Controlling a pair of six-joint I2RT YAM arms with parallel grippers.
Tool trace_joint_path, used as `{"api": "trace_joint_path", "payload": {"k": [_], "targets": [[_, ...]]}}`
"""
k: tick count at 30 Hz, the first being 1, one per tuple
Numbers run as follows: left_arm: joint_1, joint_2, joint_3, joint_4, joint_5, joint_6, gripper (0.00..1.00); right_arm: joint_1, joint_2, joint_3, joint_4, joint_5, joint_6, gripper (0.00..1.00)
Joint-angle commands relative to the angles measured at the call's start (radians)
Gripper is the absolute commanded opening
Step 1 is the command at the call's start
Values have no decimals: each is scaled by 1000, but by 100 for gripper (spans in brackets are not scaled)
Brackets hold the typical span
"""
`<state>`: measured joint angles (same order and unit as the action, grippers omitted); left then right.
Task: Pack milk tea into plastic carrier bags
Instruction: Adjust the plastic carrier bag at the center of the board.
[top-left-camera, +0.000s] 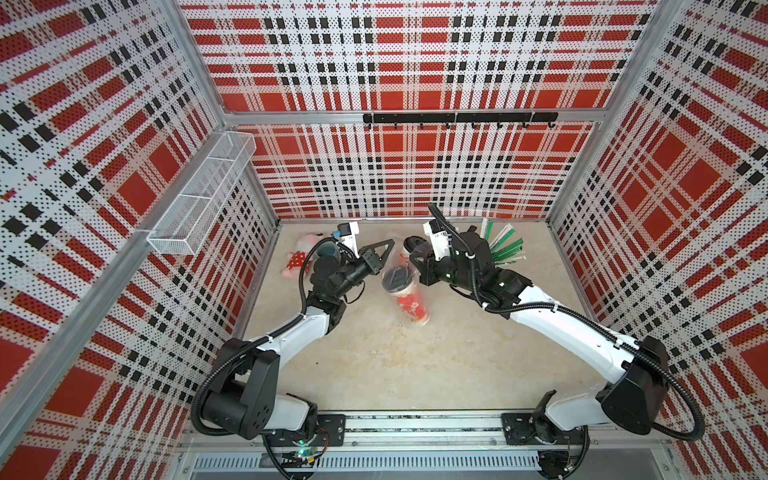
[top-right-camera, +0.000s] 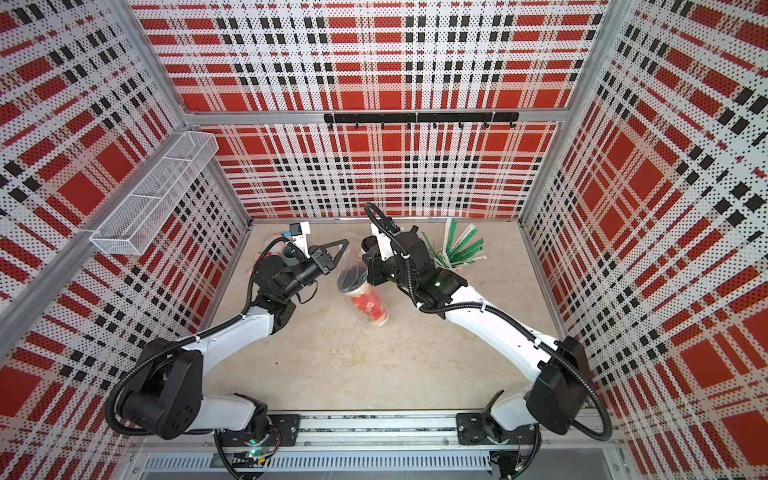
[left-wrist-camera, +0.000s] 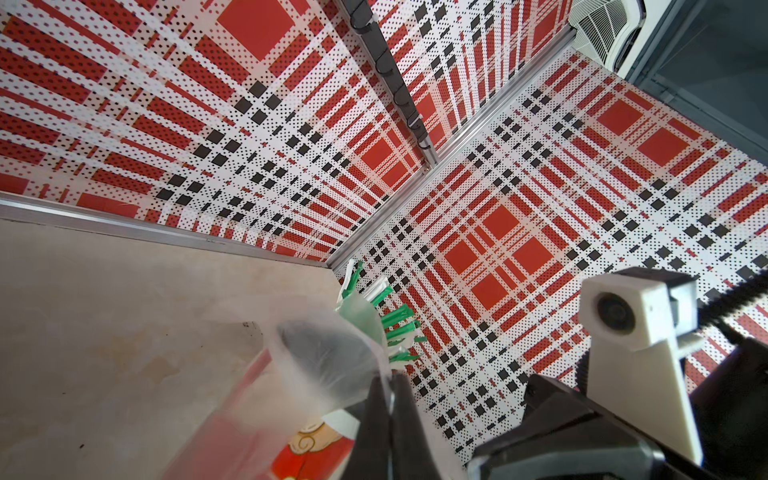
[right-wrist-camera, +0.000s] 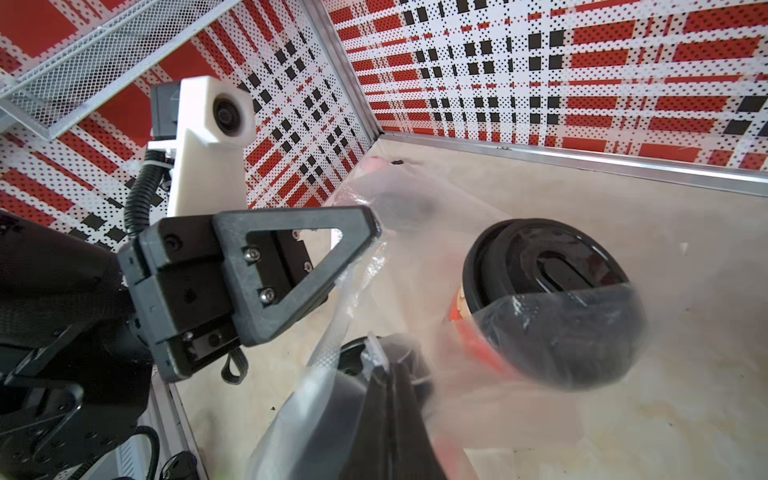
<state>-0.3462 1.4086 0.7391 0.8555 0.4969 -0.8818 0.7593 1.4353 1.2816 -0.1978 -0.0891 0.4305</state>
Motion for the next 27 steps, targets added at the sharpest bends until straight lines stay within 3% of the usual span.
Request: {"api": "trace_joint_path", "payload": {"k": [1, 6, 11, 15, 27], "targets": [[-8, 30, -14, 42, 30, 21, 0, 8, 8, -15, 35, -6, -18, 0], [-10, 52, 31, 47, 60, 23, 0, 8, 5, 66, -2, 54, -65, 0], [-20, 49, 97, 9, 87, 43, 0, 14, 4, 151, -23, 10, -89, 0], [-30, 35, 49, -3, 13, 75, 0, 15, -5, 17, 52, 31, -83, 0], [-33, 63, 30, -14, -5, 72, 0, 15, -26, -209, 198, -49, -68, 0]]}}
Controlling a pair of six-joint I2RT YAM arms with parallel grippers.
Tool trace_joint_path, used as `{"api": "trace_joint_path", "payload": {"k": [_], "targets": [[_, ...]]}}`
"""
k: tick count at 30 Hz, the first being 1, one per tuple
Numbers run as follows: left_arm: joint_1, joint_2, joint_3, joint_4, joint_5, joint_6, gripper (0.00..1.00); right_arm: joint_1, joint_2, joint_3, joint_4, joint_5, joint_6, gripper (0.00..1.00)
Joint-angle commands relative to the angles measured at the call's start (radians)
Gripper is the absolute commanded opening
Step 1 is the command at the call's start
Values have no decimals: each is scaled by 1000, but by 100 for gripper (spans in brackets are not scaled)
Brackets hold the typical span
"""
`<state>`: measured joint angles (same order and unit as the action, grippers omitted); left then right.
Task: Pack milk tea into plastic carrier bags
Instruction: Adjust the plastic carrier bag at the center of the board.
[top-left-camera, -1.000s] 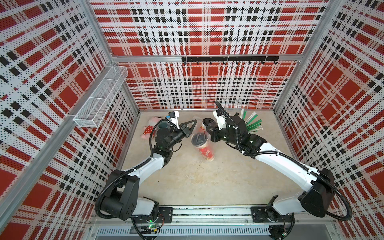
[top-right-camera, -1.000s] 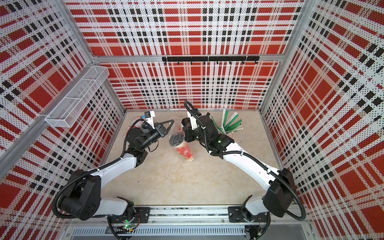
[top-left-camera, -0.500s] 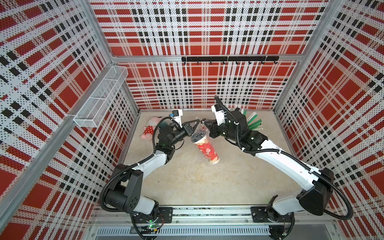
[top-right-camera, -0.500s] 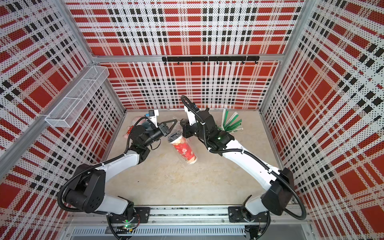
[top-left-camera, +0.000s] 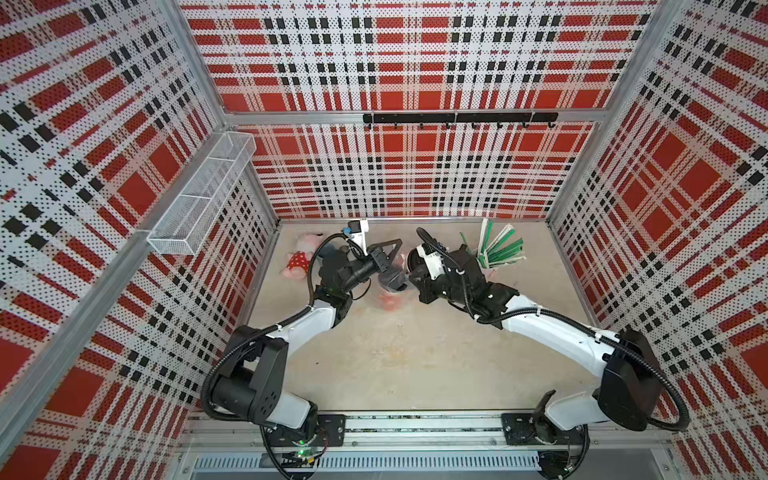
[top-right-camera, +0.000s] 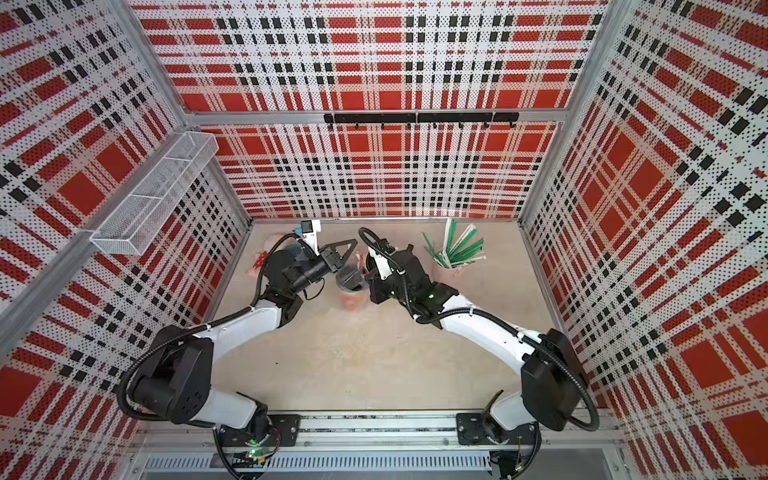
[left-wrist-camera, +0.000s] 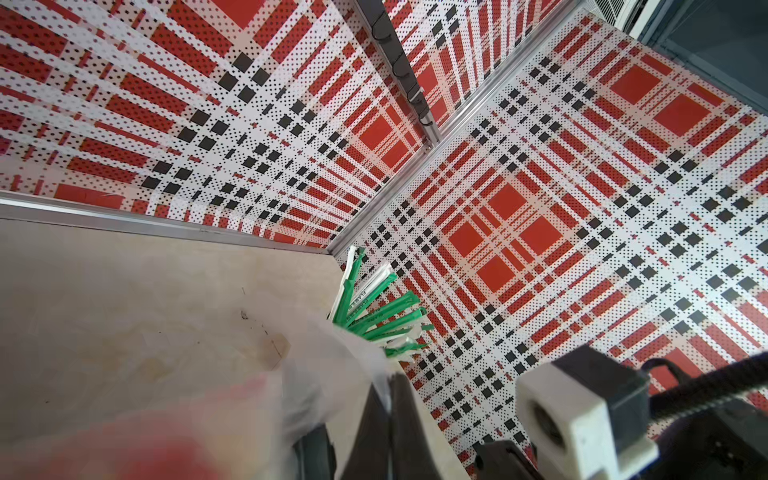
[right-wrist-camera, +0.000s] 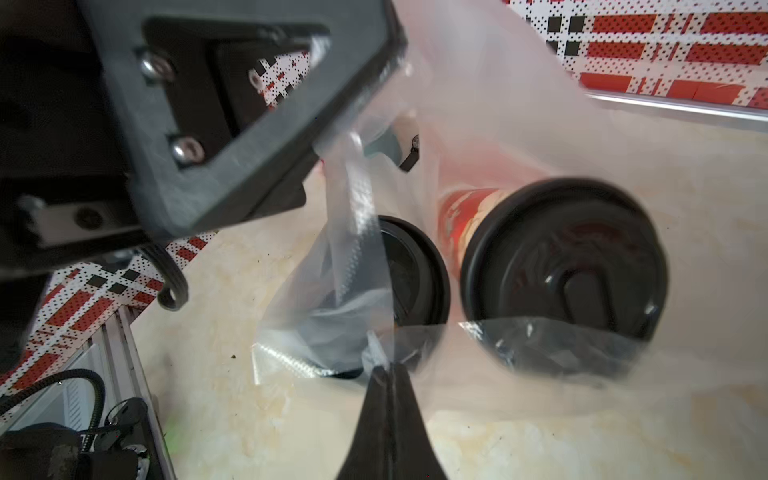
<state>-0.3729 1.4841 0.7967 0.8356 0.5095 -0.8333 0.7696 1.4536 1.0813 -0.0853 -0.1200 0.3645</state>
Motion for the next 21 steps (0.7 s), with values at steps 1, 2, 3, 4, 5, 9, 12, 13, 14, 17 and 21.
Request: {"api": "trace_joint_path", "payload": {"k": [1, 2, 3, 4, 5, 9, 12, 13, 14, 17, 21], "targets": [[-8, -19, -41, 3, -27, 28, 0, 5, -50, -9, 84, -17, -9, 0], [-7, -24, -51, -1, -32, 34, 0, 5, -56, -9, 81, -12, -10, 0], [-6, -30, -57, -12, -39, 41, 0, 3, -64, -10, 81, 0, -7, 0], [-6, -33, -60, -20, -46, 50, 0, 3, -69, -8, 78, 9, -11, 0], [-6, -34, -60, -31, -48, 56, 0, 3, -71, -3, 74, 22, -11, 0], [-9, -38, -41, -53, -42, 75, 0, 6, -93, 26, 92, -16, 38, 0], [-15, -33, -26, -54, -37, 83, 0, 14, -75, 46, 102, -42, 42, 0], [-19, -27, -21, -56, -34, 88, 0, 15, -57, 56, 86, -45, 32, 0], [-23, -23, -16, -55, -33, 89, 0, 17, -47, 61, 78, -47, 27, 0], [-38, -9, -3, -59, -14, 95, 0, 19, -48, 43, 109, -64, 37, 0], [-75, -13, 13, -91, -11, 136, 0, 11, -68, 71, 81, 22, 12, 0]]}}
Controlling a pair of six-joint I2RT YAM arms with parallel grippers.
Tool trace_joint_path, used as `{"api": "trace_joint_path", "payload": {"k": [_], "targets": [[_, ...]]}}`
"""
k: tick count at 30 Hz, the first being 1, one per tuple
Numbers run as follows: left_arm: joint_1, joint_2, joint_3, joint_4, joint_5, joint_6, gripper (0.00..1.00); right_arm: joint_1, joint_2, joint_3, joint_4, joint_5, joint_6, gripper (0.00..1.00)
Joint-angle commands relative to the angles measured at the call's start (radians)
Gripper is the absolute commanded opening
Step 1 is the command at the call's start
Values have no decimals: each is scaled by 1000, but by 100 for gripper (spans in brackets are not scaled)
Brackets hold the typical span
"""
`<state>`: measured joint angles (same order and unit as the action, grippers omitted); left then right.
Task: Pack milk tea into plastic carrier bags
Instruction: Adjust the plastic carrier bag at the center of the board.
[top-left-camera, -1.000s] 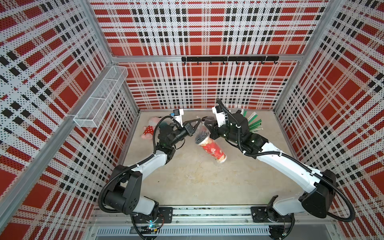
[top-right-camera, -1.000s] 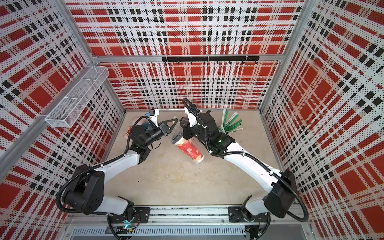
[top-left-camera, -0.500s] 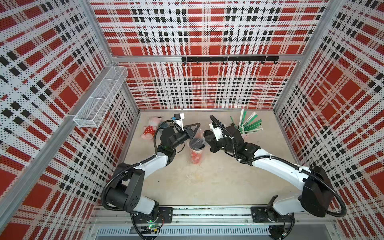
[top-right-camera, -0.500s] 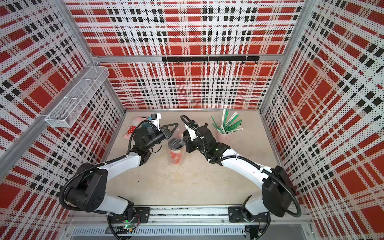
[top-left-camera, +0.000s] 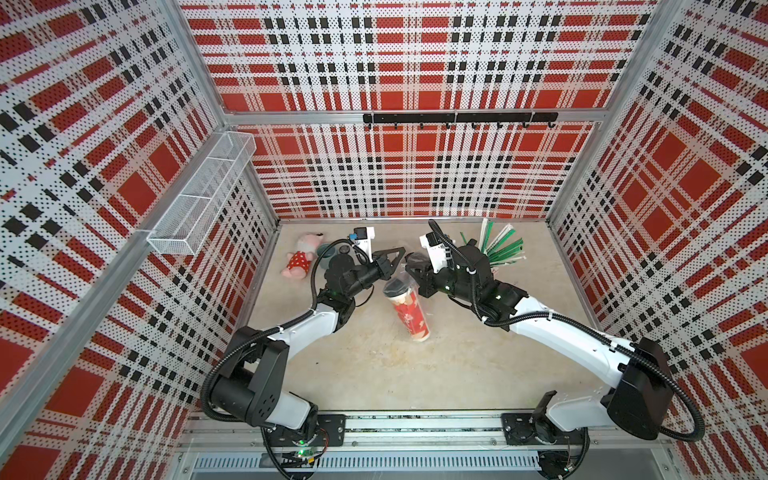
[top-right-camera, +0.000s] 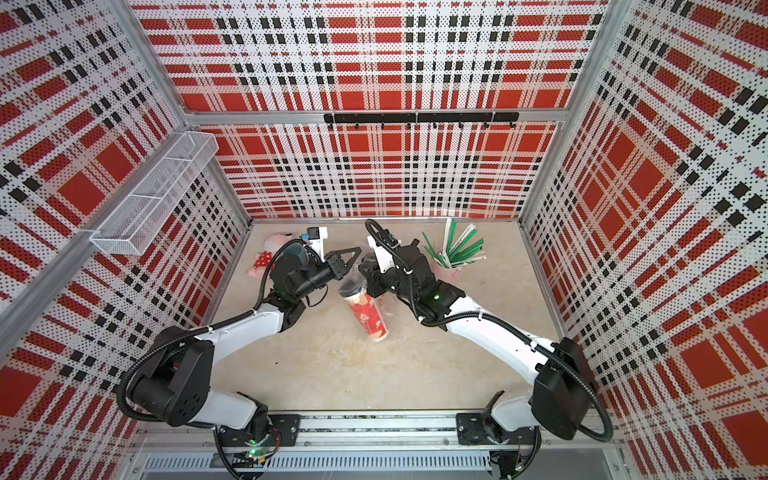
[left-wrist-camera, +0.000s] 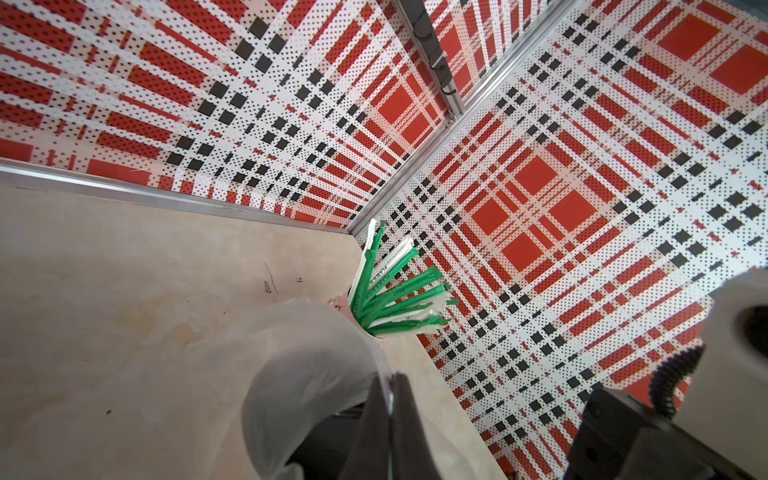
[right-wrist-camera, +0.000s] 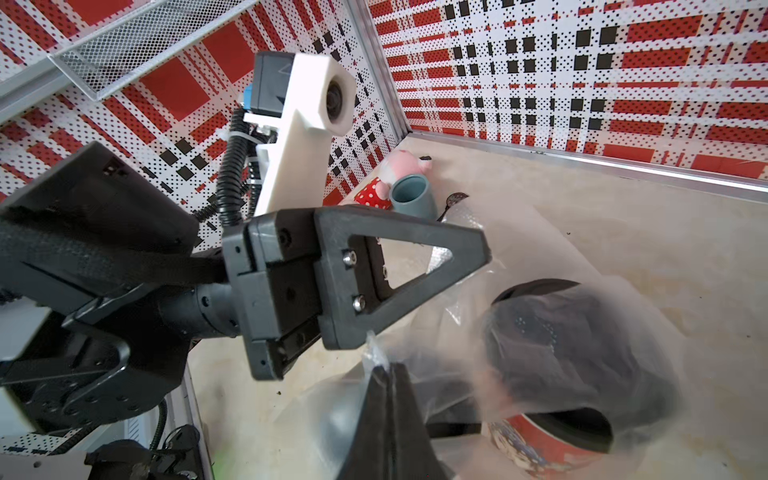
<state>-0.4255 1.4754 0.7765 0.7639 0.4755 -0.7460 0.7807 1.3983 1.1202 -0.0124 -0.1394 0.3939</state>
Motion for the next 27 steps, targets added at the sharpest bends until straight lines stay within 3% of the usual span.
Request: {"api": "trace_joint_path", "payload": {"k": [1, 8, 14, 27], "targets": [[-25, -7, 36, -27, 23, 50, 0, 0, -18, 37, 14, 38, -22, 0], [-17, -30, 72, -54, 50, 57, 0, 0, -39, 23, 75, 8, -28, 0], [-3, -34, 70, -57, 42, 62, 0, 0, -33, 8, 40, 106, -60, 0], [-2, 22, 38, -16, 58, 37, 0, 0, -2, -159, 170, 13, -17, 0]]}}
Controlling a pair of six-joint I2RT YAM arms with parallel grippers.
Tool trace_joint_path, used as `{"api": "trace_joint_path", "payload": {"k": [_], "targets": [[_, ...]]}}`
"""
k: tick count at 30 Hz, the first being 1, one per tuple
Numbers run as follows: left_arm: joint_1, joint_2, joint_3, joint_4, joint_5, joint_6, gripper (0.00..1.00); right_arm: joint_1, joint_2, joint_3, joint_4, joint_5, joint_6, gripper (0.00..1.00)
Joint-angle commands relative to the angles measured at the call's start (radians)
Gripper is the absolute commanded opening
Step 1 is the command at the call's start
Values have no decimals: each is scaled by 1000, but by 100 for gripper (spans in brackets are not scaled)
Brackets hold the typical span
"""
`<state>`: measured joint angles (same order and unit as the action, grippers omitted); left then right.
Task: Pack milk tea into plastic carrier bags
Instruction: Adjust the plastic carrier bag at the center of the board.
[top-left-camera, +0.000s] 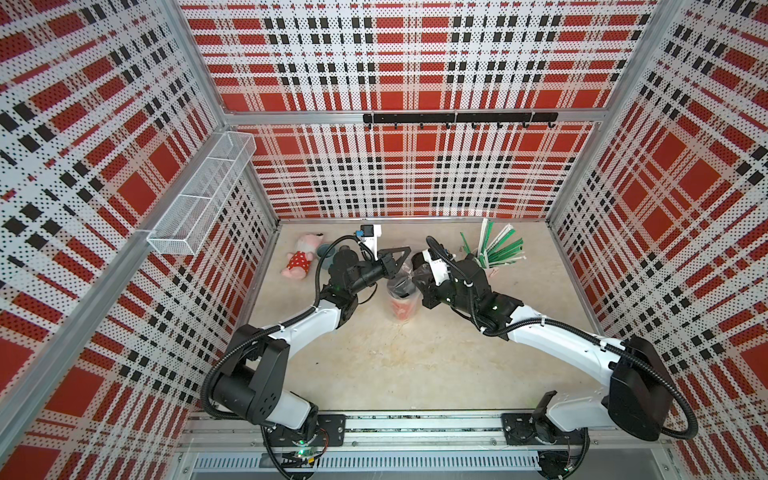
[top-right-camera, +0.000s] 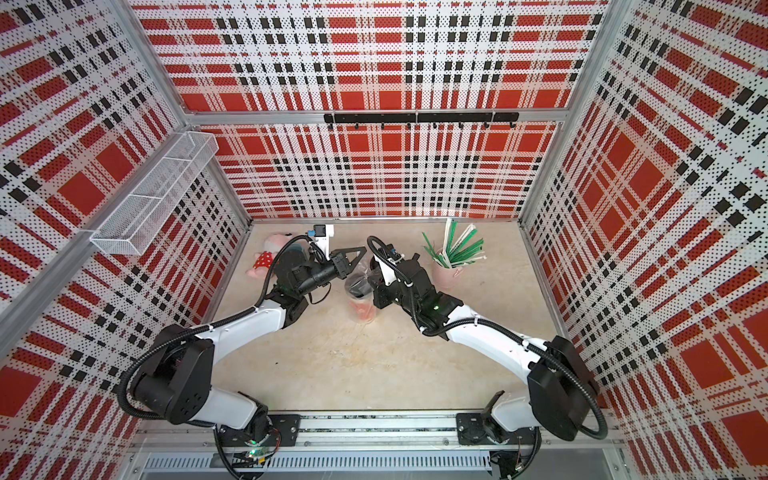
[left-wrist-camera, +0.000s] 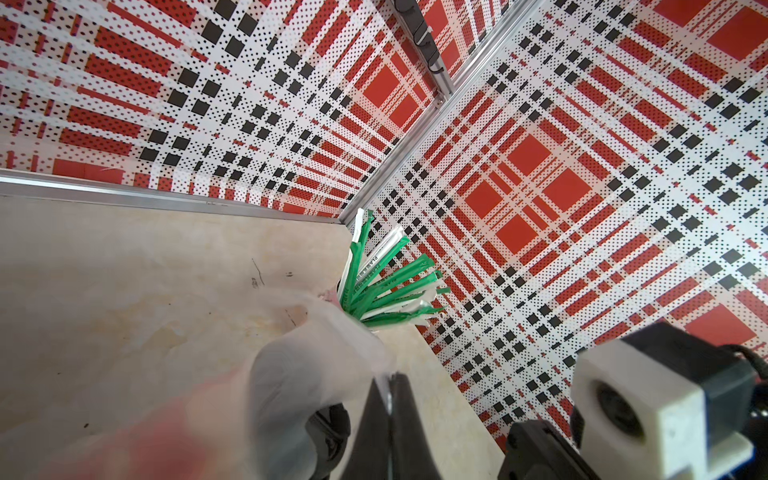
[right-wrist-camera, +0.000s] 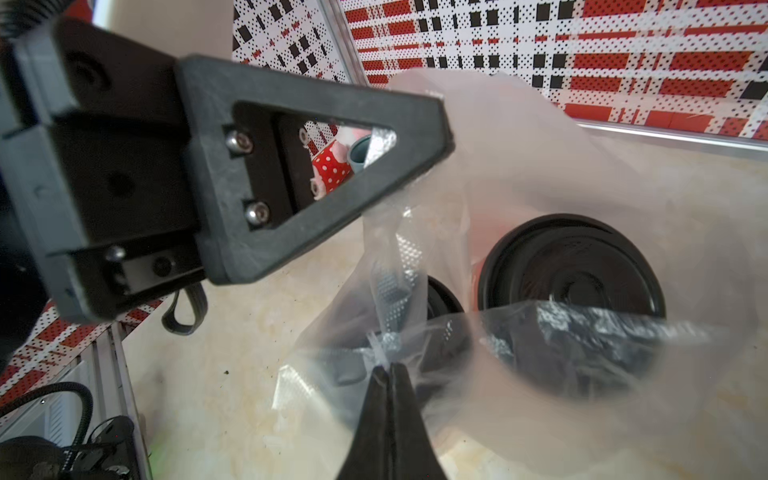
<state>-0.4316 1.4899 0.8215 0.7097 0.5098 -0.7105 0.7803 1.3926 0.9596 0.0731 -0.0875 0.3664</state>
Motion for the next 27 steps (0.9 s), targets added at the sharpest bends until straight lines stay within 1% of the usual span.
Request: {"api": "trace_joint_path", "payload": {"k": [1, 3, 8, 11, 13, 19, 22, 27], "targets": [[4, 8, -8, 39, 24, 2, 0, 0, 8, -3, 96, -43, 17, 0], [2, 6, -18, 38, 24, 3, 0, 0, 6, -7, 125, -46, 30, 0], [0, -6, -26, 37, 41, 12, 0, 0, 13, 27, 118, -37, 37, 0], [4, -5, -22, 35, 53, 4, 4, 0, 29, 39, 109, -38, 44, 0], [10, -1, -15, 35, 54, -8, 0, 0, 43, 47, 93, -30, 40, 0], [11, 13, 31, 39, 78, -30, 0, 0, 75, 85, 43, -47, 15, 0], [4, 4, 18, 40, 73, -25, 0, 0, 77, 104, 26, -53, 12, 0], [17, -19, -39, 41, 64, -28, 0, 2, 73, 124, -6, -58, 2, 0]]}}
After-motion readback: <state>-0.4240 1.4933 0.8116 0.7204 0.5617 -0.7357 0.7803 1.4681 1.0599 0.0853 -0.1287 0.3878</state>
